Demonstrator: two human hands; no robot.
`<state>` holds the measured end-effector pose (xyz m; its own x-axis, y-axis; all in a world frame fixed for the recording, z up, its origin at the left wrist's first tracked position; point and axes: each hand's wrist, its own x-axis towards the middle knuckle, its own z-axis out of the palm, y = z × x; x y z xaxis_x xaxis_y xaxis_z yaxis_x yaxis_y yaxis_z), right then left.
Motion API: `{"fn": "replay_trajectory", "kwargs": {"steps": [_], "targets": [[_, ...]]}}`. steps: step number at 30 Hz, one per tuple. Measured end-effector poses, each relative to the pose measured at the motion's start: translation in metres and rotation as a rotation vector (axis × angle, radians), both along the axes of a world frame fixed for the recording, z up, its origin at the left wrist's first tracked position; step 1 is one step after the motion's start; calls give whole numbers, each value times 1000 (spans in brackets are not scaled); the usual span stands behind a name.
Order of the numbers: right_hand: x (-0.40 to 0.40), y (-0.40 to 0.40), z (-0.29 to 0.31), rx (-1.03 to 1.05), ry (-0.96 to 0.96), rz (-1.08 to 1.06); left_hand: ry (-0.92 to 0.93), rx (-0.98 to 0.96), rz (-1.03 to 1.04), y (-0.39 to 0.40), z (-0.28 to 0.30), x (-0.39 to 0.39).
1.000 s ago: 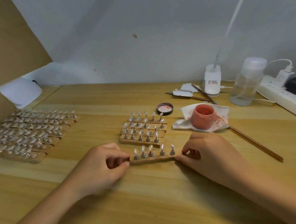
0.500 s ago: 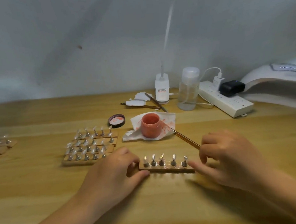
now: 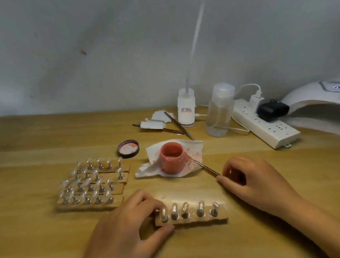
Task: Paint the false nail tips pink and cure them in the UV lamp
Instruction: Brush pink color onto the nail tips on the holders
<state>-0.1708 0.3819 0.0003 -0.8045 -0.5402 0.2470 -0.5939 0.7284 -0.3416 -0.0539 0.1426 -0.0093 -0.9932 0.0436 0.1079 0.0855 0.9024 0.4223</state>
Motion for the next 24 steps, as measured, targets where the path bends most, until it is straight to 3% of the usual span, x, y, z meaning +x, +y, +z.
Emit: {"fn": "replay_trajectory", "kwargs": {"steps": [5, 13, 17, 24], "targets": [[11, 5, -2, 57, 83, -13, 40, 83, -21, 1, 3, 3], [6, 8, -9, -535, 54, -119, 69, 59, 23, 4, 4, -10], [9, 7, -7, -629, 187, -31, 60, 34, -9, 8, 7, -23], [12, 6, -3, -760, 216, 16, 92, 88, -55, 13, 5, -33]]}}
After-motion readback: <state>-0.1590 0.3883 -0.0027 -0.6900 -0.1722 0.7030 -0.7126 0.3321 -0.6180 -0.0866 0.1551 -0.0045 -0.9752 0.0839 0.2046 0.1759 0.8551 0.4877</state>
